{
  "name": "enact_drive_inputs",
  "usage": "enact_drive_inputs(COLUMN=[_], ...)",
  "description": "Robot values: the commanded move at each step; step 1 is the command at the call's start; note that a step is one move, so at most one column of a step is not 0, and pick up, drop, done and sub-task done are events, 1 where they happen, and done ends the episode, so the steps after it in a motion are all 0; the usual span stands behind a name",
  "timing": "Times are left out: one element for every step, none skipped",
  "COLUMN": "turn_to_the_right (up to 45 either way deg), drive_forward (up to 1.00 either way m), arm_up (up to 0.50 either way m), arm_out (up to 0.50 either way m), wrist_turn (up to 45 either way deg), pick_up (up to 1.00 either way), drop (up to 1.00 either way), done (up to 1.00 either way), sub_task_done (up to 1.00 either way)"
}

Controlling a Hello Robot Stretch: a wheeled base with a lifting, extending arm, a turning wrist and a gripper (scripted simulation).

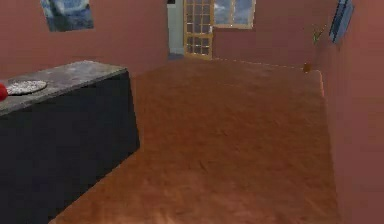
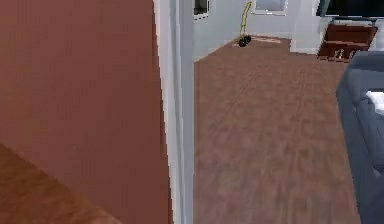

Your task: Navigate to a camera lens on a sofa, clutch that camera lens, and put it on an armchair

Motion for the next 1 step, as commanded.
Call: enact_drive_inputs(turn_to_the_right=[0.0], drive_forward=[1.0], arm_up=[0.0], arm_out=[0.0], wrist_turn=[0.0], pick_up=[0.0], drop=[0.0], done=[0.0], sub_task_done=[0.0])
